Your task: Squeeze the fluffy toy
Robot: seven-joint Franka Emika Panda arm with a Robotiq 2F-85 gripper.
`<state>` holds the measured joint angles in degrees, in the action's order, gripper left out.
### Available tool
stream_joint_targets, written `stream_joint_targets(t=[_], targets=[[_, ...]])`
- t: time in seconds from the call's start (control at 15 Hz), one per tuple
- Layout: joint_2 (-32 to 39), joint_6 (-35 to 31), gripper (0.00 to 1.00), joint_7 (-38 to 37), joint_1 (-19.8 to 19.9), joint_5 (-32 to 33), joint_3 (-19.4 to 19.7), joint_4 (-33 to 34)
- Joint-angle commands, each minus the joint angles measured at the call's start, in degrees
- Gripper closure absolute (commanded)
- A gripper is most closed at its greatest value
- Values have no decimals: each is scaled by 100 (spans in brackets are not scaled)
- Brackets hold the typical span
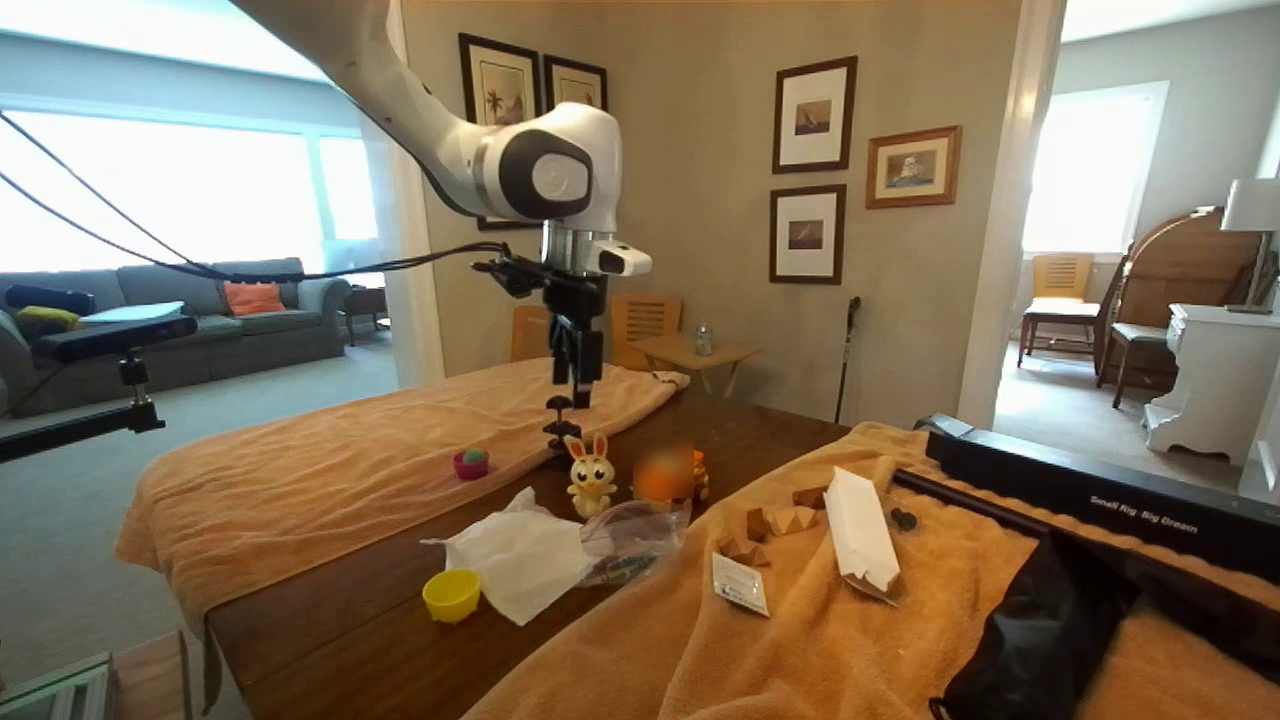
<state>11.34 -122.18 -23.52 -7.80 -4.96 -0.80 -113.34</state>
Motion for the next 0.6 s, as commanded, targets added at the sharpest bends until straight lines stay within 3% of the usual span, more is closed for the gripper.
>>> stream_joint_targets(t=[0.0,0.53], targets=[[-200,303,0,972,165,6,-122,8],[-355,648,0,2045,259,168,-114,21]])
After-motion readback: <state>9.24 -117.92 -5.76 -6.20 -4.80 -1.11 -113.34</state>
